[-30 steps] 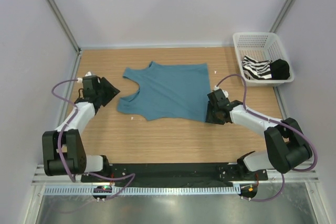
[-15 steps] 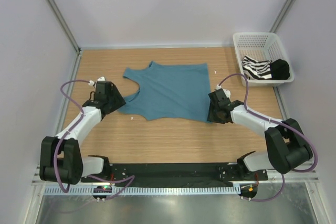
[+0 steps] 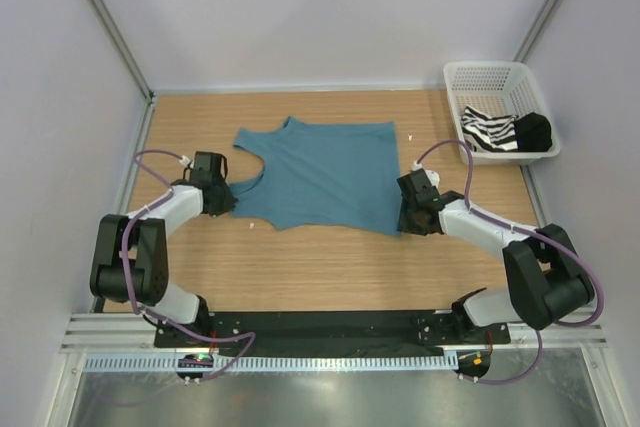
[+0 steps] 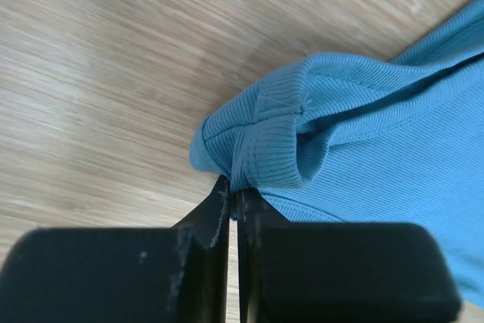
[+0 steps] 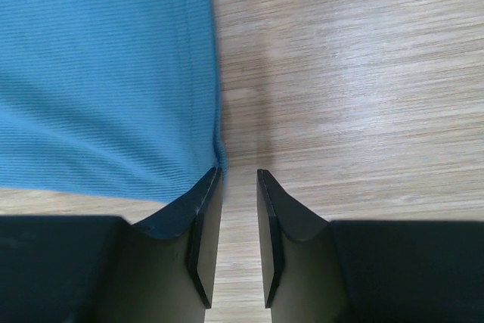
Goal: Fold and stack the tank tops
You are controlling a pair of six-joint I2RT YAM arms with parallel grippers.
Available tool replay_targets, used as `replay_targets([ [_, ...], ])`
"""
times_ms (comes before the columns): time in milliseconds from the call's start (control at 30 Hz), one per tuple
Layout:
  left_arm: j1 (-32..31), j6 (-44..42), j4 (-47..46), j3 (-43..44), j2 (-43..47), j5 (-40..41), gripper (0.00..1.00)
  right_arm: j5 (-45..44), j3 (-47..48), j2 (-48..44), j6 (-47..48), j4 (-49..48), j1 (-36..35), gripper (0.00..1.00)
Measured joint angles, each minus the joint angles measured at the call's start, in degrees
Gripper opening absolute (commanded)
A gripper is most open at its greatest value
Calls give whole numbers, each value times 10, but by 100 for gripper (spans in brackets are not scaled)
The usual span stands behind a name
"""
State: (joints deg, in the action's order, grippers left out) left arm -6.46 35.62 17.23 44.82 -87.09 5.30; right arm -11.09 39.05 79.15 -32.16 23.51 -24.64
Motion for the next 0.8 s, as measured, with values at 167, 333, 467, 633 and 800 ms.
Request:
replay_targets([
  [167,11,3,4,1,20,24,0,-1,0,3,3,0,0,13],
  [333,21,6,2,1,31,22,0,19,0,2,2,1,0,29],
  [467,21,10,2,1,29,14,16,49,-8,-8,2,-3,0,40],
  [633,21,13,2,0,27,17,46,82,-16,-24,1,-12,0,40],
  [800,21,17,6,-6,47,35,52,75,-17,-52,1,-10,0,40],
])
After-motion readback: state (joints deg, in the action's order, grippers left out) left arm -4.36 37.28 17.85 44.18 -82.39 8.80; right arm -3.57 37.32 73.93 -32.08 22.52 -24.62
